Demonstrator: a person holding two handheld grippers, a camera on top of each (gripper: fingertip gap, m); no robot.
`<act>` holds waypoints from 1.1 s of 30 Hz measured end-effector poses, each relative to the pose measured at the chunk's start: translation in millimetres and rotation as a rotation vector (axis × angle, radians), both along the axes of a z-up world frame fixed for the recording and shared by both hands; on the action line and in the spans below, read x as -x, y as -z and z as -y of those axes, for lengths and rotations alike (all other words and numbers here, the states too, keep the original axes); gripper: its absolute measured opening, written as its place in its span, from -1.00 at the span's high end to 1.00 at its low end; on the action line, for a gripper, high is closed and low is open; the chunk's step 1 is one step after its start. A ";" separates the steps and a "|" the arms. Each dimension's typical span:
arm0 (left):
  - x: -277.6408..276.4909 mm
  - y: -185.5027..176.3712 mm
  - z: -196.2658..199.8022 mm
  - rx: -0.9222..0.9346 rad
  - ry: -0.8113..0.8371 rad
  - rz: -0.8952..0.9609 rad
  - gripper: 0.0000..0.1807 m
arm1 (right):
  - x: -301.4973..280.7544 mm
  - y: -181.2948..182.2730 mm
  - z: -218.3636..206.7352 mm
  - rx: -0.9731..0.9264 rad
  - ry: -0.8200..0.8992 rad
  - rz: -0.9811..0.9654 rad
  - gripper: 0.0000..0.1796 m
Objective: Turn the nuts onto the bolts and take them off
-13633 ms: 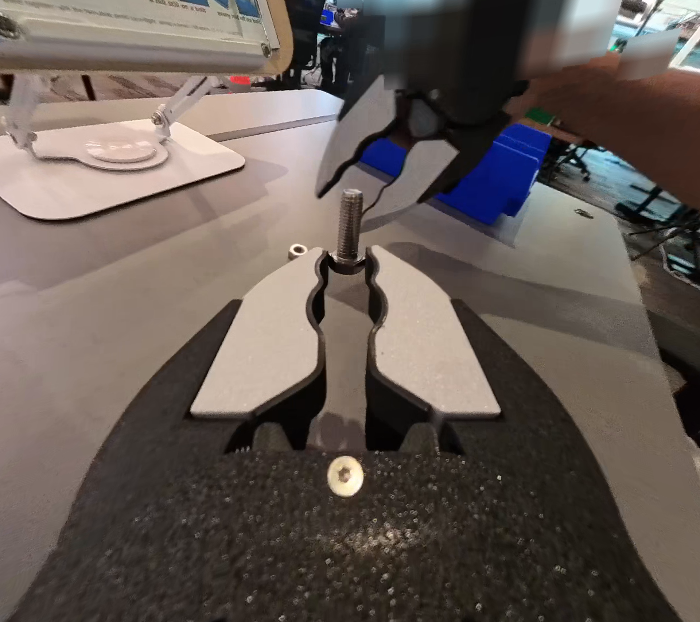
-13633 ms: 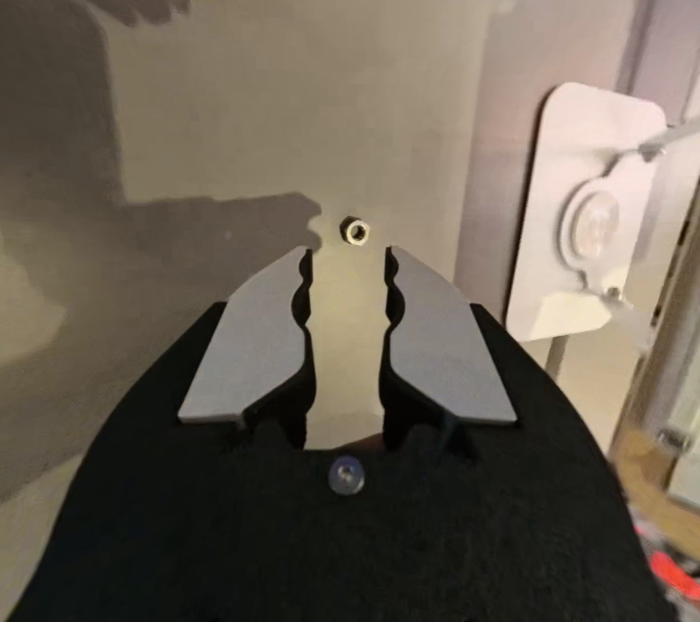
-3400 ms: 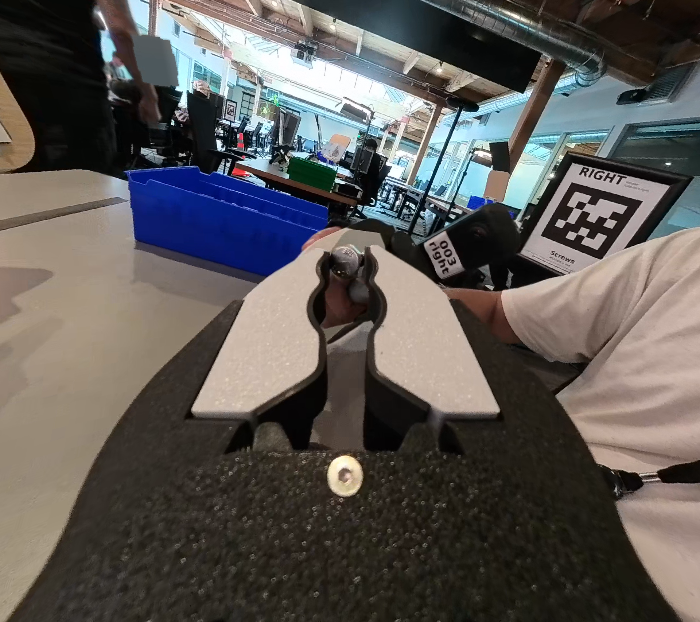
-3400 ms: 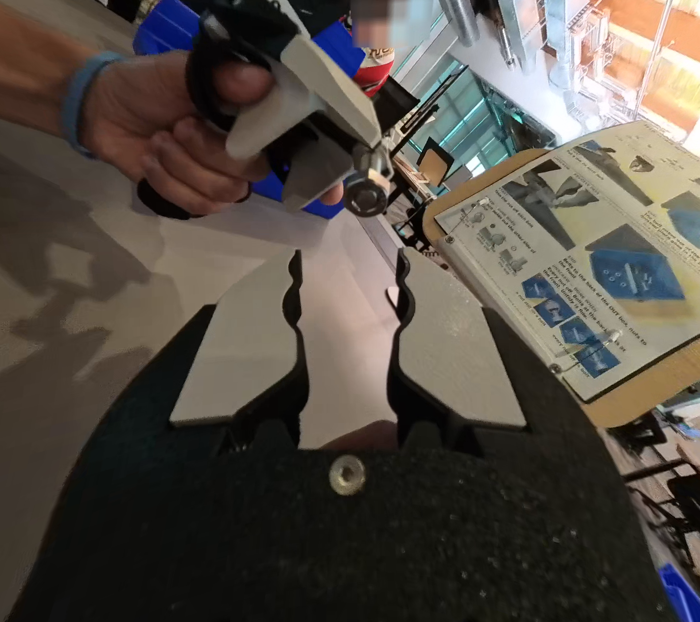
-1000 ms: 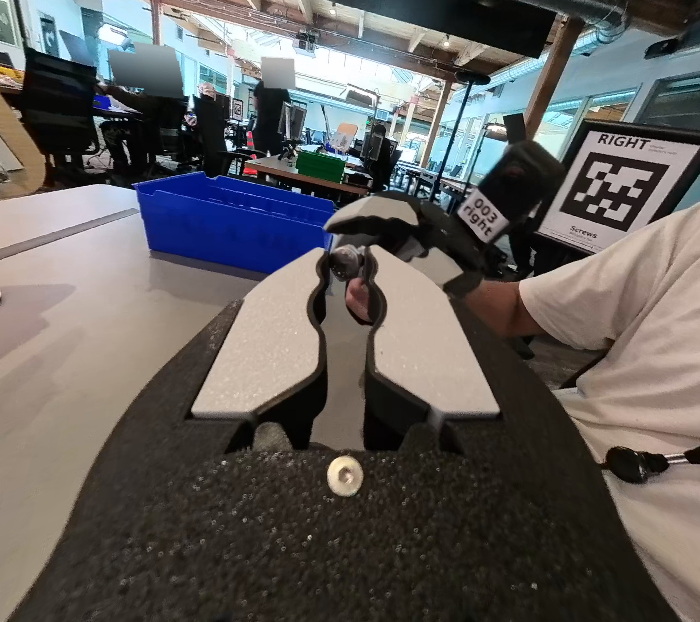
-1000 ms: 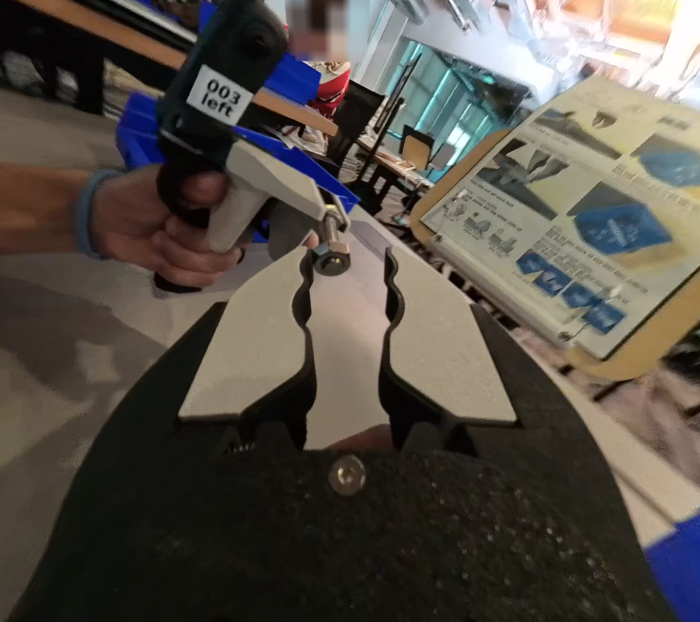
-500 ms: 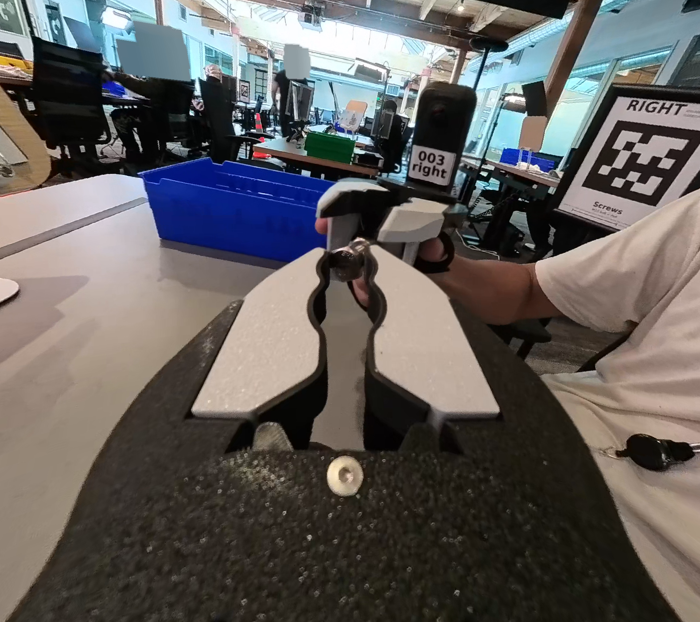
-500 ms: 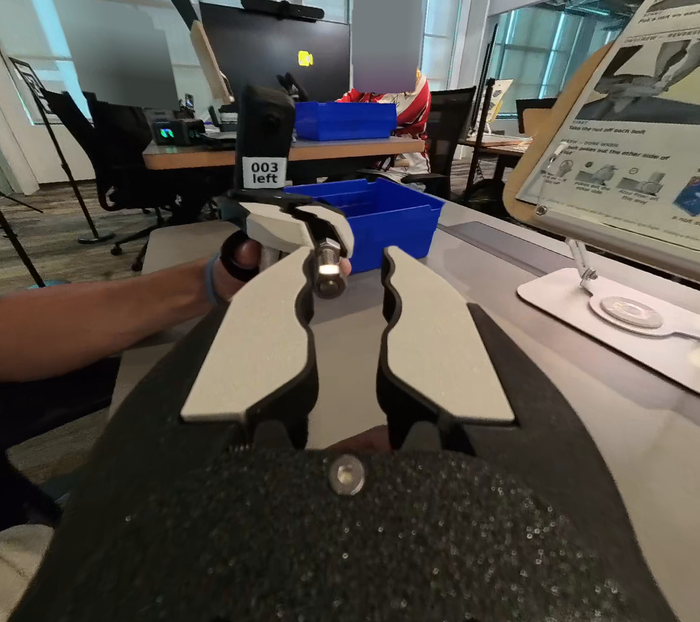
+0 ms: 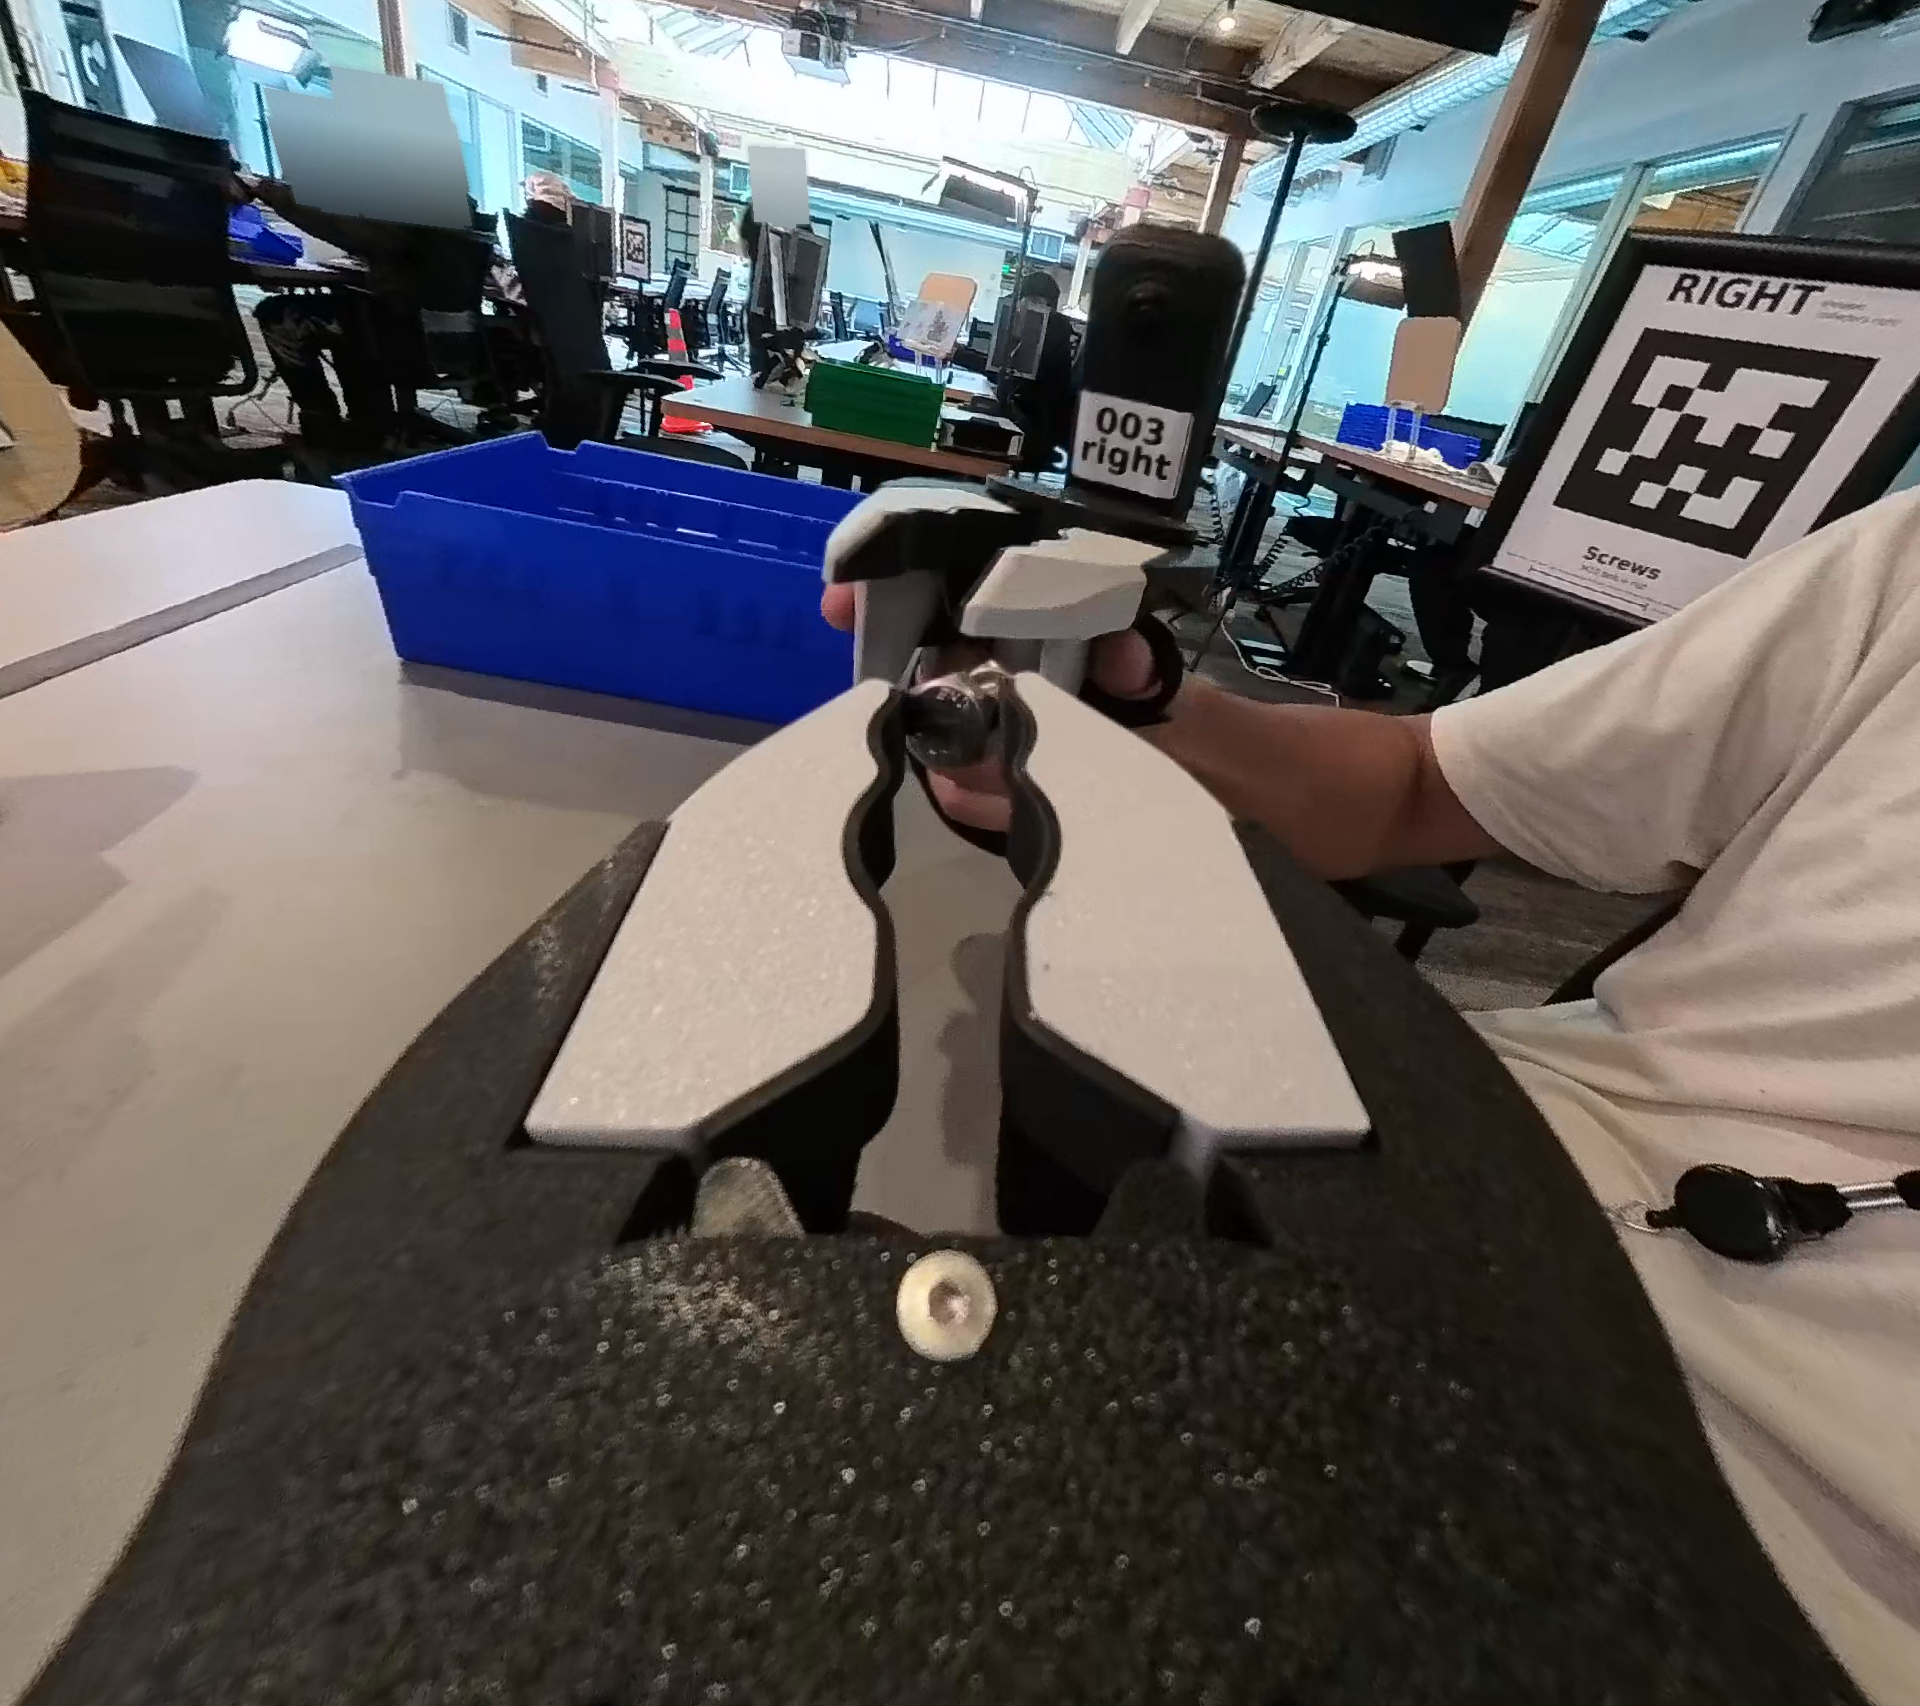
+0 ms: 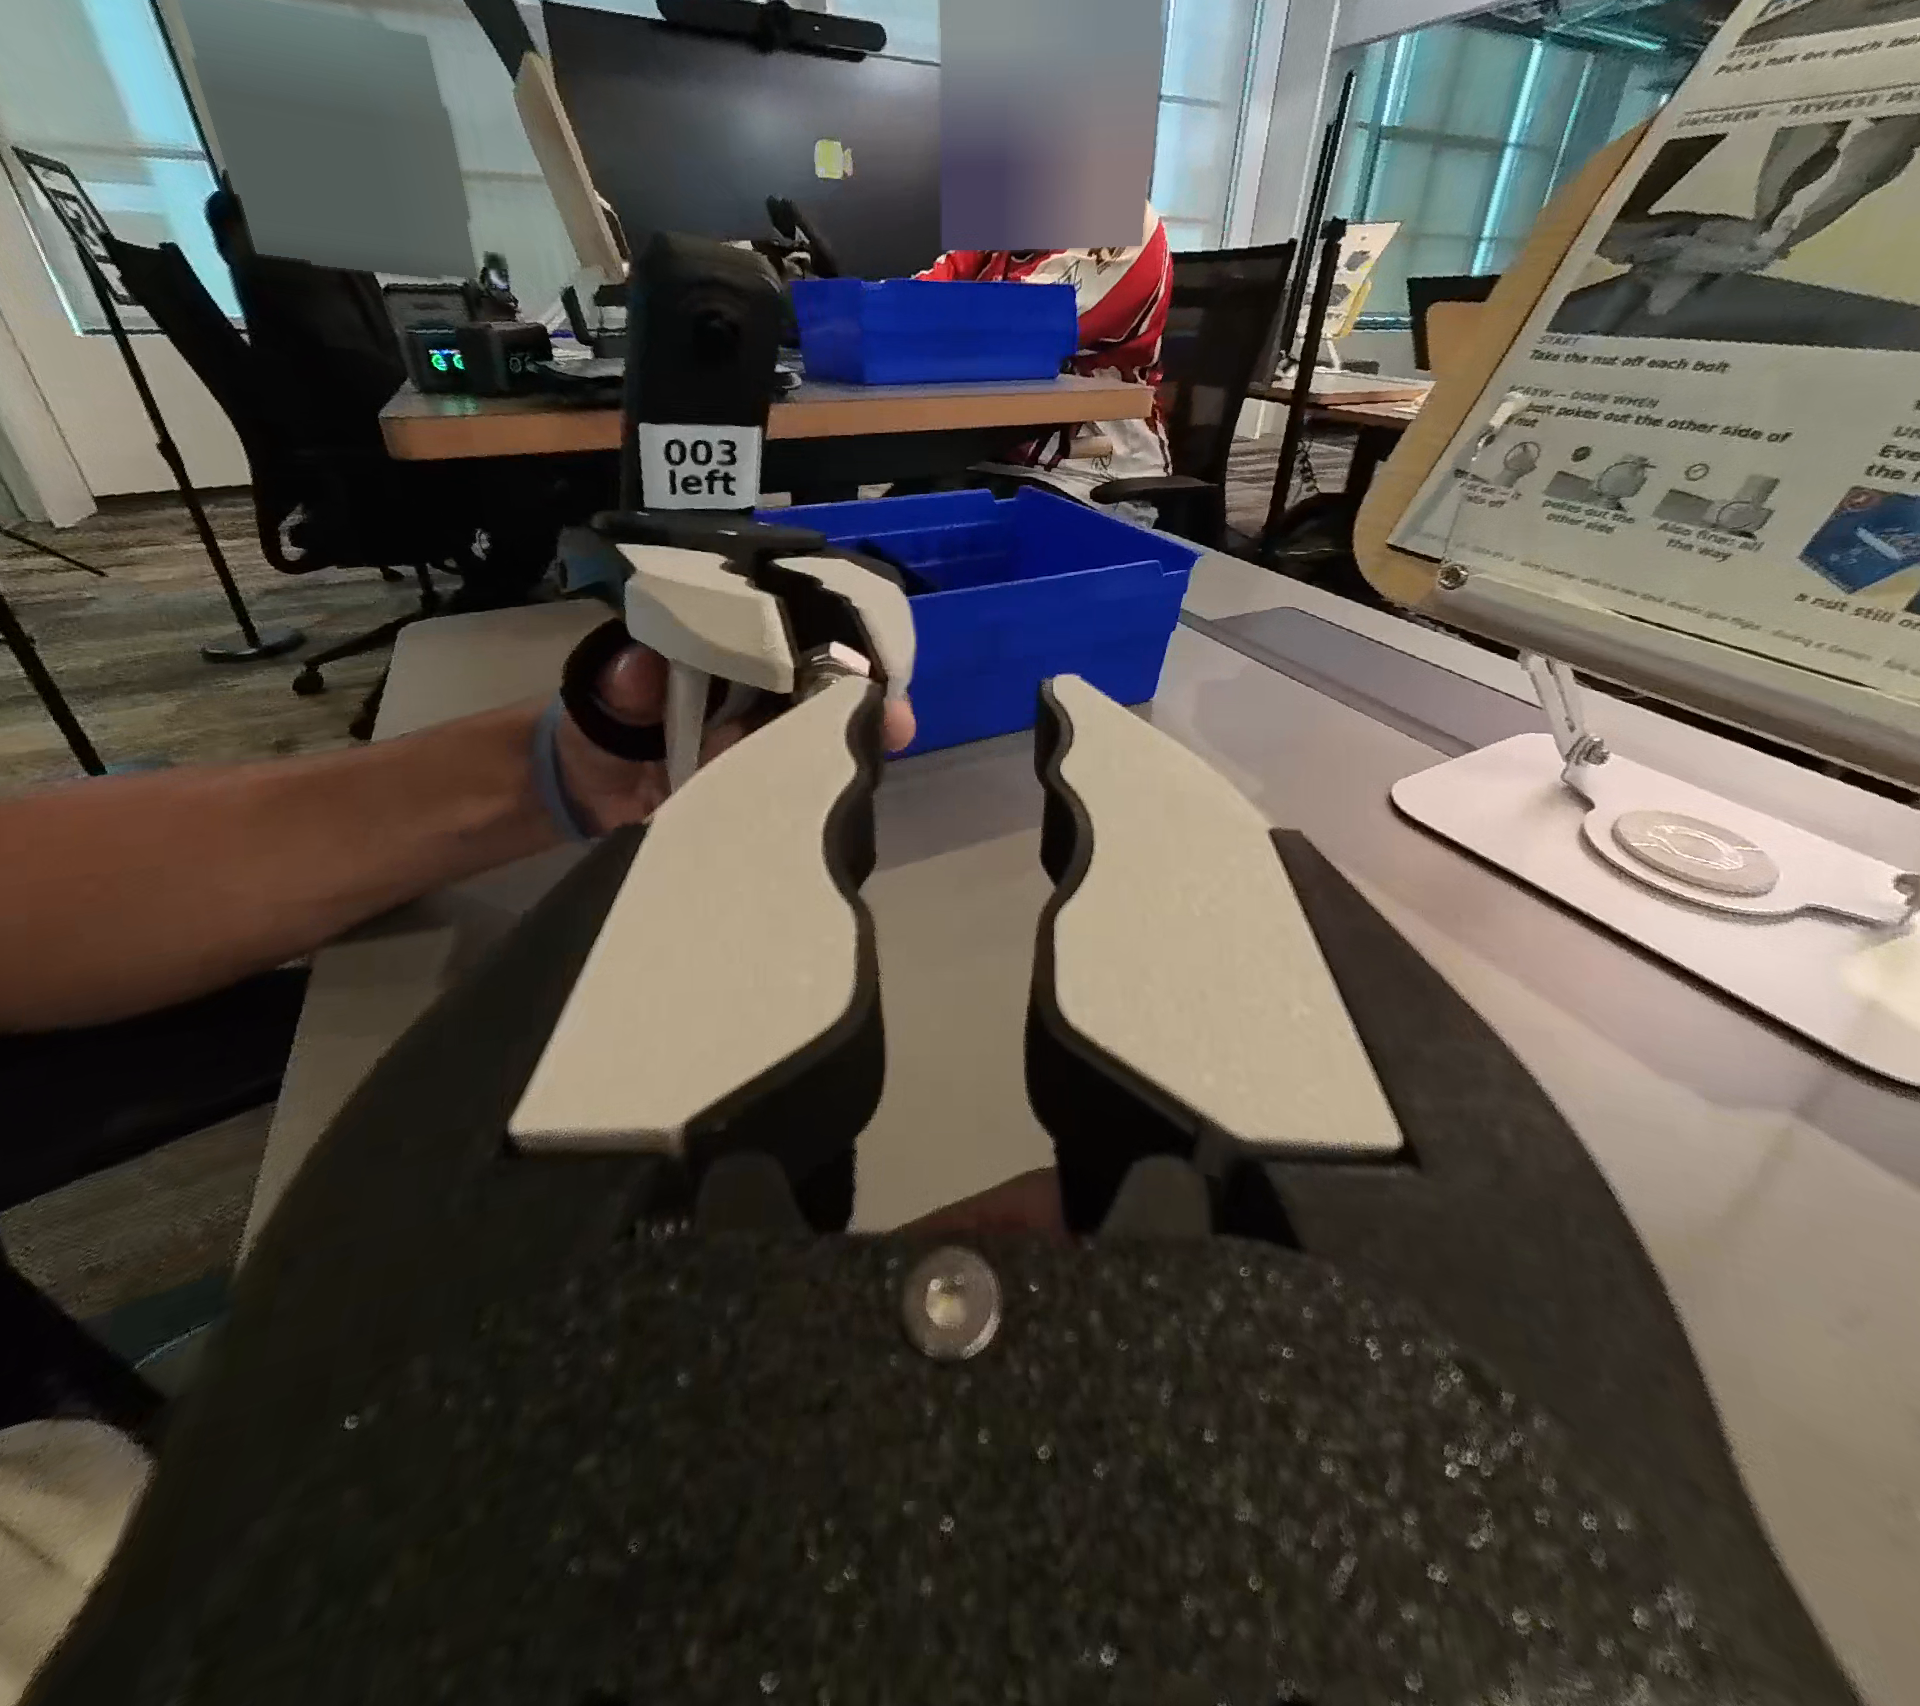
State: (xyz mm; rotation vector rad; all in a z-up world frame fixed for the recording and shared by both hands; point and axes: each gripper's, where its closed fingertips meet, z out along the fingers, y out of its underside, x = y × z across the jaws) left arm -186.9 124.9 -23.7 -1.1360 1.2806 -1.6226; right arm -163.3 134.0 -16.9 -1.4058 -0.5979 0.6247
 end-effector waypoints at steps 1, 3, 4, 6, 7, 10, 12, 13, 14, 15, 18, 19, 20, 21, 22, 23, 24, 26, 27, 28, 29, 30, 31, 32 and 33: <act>-0.2 0.0 -1.3 0.004 -0.004 0.000 0.82 | 1.2 0.2 2.5 -0.004 -0.014 0.003 0.67; -0.3 0.2 -4.1 0.008 -0.016 -0.002 0.82 | 5.5 1.1 9.6 -0.049 -0.024 0.045 0.64; -0.3 -0.1 -5.2 0.011 -0.021 0.000 0.82 | 9.1 3.1 13.3 -0.078 -0.020 0.085 0.63; 0.2 -0.9 -5.9 0.014 -0.022 0.004 0.82 | 16.9 8.3 18.5 -0.125 -0.006 0.170 0.62; 0.5 -1.4 -5.7 0.019 -0.019 0.007 0.82 | 19.8 10.8 19.2 -0.137 0.003 0.203 0.62; 0.6 -1.3 -4.9 0.018 -0.016 0.006 0.82 | 21.8 12.7 15.3 -0.148 0.033 0.231 0.64; 0.3 -0.9 -3.7 0.014 -0.013 0.004 0.82 | 21.3 12.7 11.7 -0.136 0.037 0.224 0.70; 0.2 -0.6 -3.2 0.013 -0.011 0.003 0.82 | 20.7 12.2 10.5 -0.132 0.036 0.214 0.73; 0.1 -0.8 -3.8 0.012 -0.017 0.005 0.82 | 20.4 11.8 9.8 -0.123 0.029 0.202 0.76; 0.2 -1.0 -4.4 0.013 -0.019 0.005 0.82 | 20.5 11.6 9.5 -0.106 0.018 0.184 0.78; 1.2 -2.2 -3.9 0.001 -0.020 0.014 0.82 | 21.6 9.1 10.0 0.016 -0.068 0.043 0.78; 1.4 -2.5 -3.5 -0.006 -0.022 0.016 0.82 | 21.5 6.9 10.3 0.084 -0.113 -0.043 0.79; 1.6 -3.0 -3.8 -0.015 -0.032 0.020 0.82 | 21.6 6.1 10.0 0.176 -0.167 -0.141 0.79; 1.5 -3.1 -5.2 -0.025 -0.047 0.022 0.82 | 22.1 7.0 9.2 0.278 -0.223 -0.236 0.79; 1.4 -2.4 -6.2 -0.035 -0.058 0.019 0.82 | 22.4 8.6 8.3 0.383 -0.274 -0.334 0.79; 1.3 -1.8 -6.8 -0.046 -0.066 0.016 0.82 | 23.6 11.5 7.9 0.501 -0.329 -0.434 0.79; 1.4 -1.3 -6.6 -0.058 -0.069 0.015 0.82 | 25.5 13.8 9.0 0.628 -0.398 -0.545 0.79; 0.6 0.1 -6.6 -0.087 -0.085 0.011 0.82 | 24.9 14.7 9.0 0.853 -0.520 -0.808 0.79; 0.1 1.0 -7.0 -0.097 -0.092 0.006 0.82 | 24.5 15.7 8.7 0.931 -0.561 -0.907 0.79; -0.3 1.9 -7.2 -0.099 -0.094 -0.001 0.81 | 24.8 17.0 8.8 0.950 -0.568 -0.941 0.79; -0.3 1.9 -6.7 -0.098 -0.089 -0.001 0.82 | 25.2 17.2 9.7 0.920 -0.554 -0.921 0.79; -0.3 1.3 -6.0 -0.095 -0.087 0.003 0.82 | 25.0 16.3 10.7 0.871 -0.533 -0.879 0.78; -0.5 0.2 -6.0 -0.091 -0.089 0.010 0.82 | 23.2 13.0 11.5 0.802 -0.514 -0.837 0.78; -0.5 -1.2 -6.8 -0.083 -0.092 0.016 0.82 | 21.4 8.6 13.5 0.721 -0.499 -0.793 0.72; -0.4 -1.7 -8.3 -0.071 -0.093 0.016 0.82 | 21.4 7.4 15.5 0.653 -0.470 -0.722 0.61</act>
